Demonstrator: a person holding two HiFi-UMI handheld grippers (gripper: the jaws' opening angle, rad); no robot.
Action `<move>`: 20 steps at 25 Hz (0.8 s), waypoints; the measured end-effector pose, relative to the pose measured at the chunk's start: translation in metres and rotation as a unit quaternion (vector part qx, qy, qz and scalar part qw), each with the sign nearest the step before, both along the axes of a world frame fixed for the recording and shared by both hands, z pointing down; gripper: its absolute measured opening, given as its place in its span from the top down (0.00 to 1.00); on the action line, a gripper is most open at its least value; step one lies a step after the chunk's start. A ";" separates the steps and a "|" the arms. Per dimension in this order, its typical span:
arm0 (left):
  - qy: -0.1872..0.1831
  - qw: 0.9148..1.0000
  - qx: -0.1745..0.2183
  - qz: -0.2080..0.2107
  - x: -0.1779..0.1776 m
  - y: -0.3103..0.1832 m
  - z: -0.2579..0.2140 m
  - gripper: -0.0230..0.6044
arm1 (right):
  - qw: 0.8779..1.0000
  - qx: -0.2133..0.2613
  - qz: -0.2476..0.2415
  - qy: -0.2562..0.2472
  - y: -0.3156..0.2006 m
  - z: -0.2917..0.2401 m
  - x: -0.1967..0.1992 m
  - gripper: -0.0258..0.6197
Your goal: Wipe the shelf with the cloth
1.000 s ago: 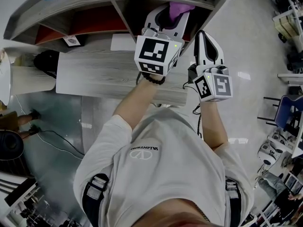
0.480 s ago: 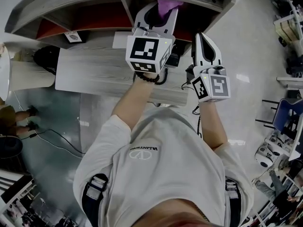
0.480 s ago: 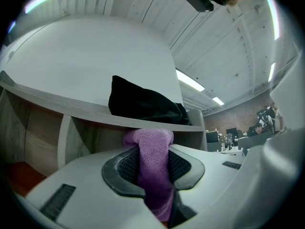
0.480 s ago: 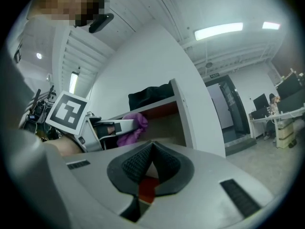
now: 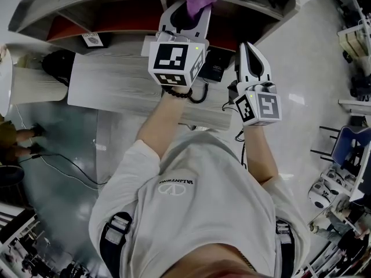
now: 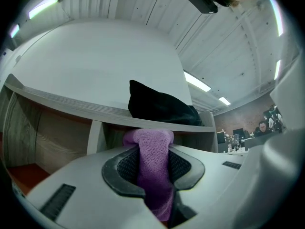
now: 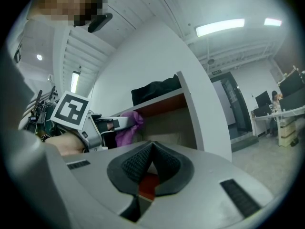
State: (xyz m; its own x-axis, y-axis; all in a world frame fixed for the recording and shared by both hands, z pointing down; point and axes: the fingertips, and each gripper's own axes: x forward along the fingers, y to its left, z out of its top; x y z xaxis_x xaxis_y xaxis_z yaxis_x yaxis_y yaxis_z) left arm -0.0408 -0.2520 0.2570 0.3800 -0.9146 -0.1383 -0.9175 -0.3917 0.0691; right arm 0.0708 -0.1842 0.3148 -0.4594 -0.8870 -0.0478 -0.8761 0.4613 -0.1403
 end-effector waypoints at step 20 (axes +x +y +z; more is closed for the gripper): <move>0.032 0.999 -0.005 -0.043 -0.029 -0.005 0.008 0.79 | 1.000 -0.013 -0.003 -0.004 -0.012 0.011 -0.005 0.96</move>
State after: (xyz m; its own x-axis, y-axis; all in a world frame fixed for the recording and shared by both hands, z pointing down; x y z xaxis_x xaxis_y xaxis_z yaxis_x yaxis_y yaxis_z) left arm -0.0695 -0.2566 0.2654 0.2899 -0.9452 -0.1501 -0.9414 -0.3099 0.1334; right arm 0.0654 -0.1961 0.3260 -0.4641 -0.8853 -0.0276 -0.8723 0.4623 -0.1592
